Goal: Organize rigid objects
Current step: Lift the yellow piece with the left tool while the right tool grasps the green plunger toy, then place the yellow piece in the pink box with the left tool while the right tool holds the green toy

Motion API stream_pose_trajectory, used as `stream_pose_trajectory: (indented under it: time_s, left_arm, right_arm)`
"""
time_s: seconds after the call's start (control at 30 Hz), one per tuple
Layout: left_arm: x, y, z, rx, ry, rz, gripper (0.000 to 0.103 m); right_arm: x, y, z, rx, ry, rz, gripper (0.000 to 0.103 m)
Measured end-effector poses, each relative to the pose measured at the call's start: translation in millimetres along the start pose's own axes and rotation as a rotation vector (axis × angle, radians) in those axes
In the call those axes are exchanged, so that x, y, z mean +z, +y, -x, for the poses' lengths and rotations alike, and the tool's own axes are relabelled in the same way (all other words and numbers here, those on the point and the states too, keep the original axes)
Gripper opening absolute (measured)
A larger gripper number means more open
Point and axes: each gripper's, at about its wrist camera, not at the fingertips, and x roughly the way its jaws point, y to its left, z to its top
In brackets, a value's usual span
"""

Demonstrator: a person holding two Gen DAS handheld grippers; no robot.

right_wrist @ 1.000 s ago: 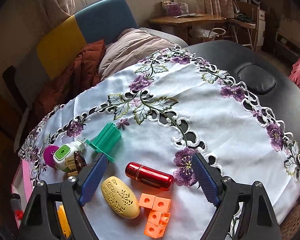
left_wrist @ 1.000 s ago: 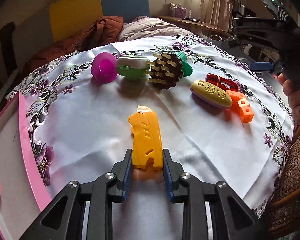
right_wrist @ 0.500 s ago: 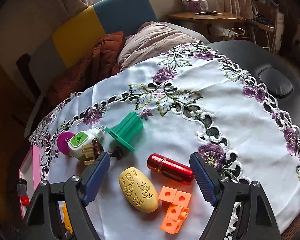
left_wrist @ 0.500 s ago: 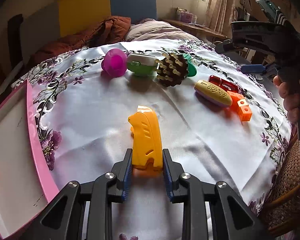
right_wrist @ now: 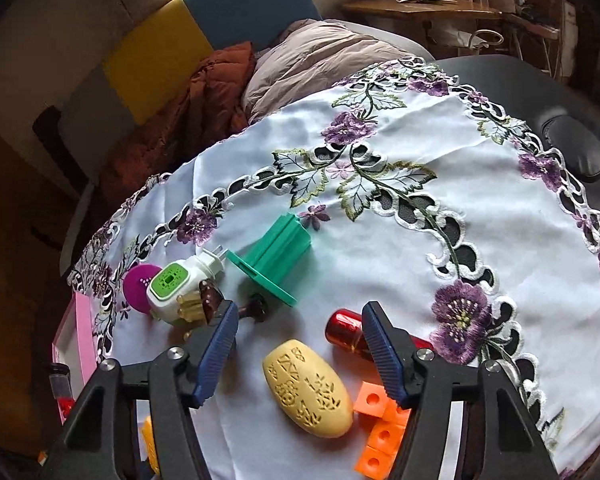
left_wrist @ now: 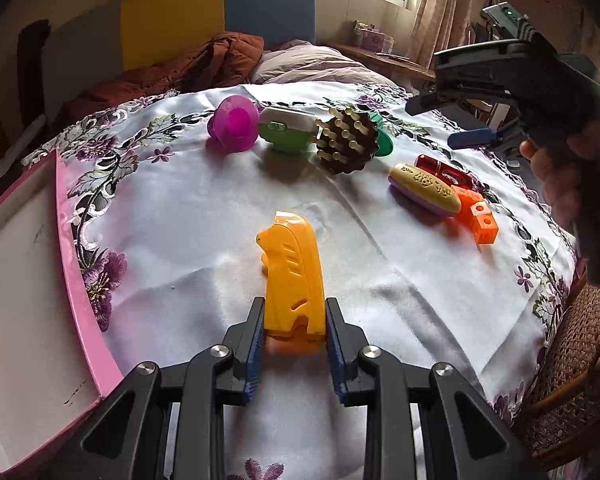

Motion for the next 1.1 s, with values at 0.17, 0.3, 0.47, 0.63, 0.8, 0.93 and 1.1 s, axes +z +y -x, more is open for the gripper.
stream_pose_trajectory:
  time_s: [0.17,0.3,0.47,0.63,0.8,0.93,1.1]
  left_arm:
    - [0,1,0,-0.007,-0.002,-0.002,0.027]
    - [0,3,1,-0.02,-0.005,0.006,0.027]
    - [0,7,1,-0.053,-0.006,0.018,0.028]
    - [4,14,0,-0.114,0.01,0.066,0.036]
    - [9,12,-3,-0.093,0.045,0.057,0.037]
    - [12,7,-7,-0.05,0.06,0.023,0.037]
    - [23,4,-16,-0.003,0.08,-0.015,0.037]
  right_arm:
    - [26,13,-32,0.0,0.041,-0.026,0.066]
    - [39,17,-67,-0.047,0.105,-0.027,0.059]
    - [43,30,-69,-0.033,0.091,0.074,0.027]
    - [41,19,-71,0.011,0.087,0.071,0.028]
    - [41,6,-77,0.077,0.119,0.028,0.034]
    - [41,8,-85,0.067,0.149,0.034,0.037]
    - [45,10,-85,0.081,0.132,0.031,0.049]
